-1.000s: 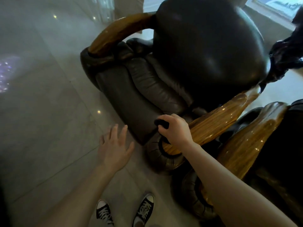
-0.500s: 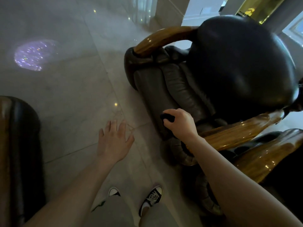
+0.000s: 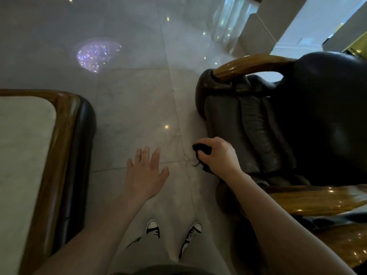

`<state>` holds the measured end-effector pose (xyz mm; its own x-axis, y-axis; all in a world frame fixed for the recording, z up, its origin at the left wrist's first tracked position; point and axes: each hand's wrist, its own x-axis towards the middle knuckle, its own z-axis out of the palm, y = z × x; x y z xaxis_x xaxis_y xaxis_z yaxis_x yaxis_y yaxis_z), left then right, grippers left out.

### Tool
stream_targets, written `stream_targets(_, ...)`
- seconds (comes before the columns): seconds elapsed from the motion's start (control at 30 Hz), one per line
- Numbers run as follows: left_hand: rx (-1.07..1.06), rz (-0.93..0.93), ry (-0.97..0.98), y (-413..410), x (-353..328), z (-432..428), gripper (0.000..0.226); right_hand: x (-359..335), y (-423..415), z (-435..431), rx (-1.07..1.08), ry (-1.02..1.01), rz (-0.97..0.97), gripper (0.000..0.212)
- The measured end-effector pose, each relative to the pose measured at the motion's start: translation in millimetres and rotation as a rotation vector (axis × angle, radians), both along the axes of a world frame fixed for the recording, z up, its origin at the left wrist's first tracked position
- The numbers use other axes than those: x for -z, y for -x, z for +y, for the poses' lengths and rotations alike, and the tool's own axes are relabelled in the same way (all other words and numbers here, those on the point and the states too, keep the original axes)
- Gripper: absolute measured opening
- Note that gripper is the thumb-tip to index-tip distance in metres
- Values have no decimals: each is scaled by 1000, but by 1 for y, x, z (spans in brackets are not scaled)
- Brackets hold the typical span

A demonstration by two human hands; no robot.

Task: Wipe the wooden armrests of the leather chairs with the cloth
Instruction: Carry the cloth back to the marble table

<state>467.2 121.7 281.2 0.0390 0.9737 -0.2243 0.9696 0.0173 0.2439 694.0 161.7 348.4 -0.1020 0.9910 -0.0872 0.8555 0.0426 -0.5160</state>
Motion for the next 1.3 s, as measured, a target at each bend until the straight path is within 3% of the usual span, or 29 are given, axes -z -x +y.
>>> stream_targets(0.27, -133, 69, 3, 26, -1, 7, 71, 9, 36, 44, -177, 50, -15, 33)
stream_targets(0.57, -472, 43, 9, 57, -12, 0, 67, 20, 90, 100, -485, 85, -22, 32)
stream_targets(0.93, -791, 65, -44, 173, -19, -38, 75, 6, 245, 116, -805, -1, -4, 25)
stream_targets(1.3, -906, 52, 16, 300, -9, -60, 73, 10, 399, 107, -903, 19, -11, 25)
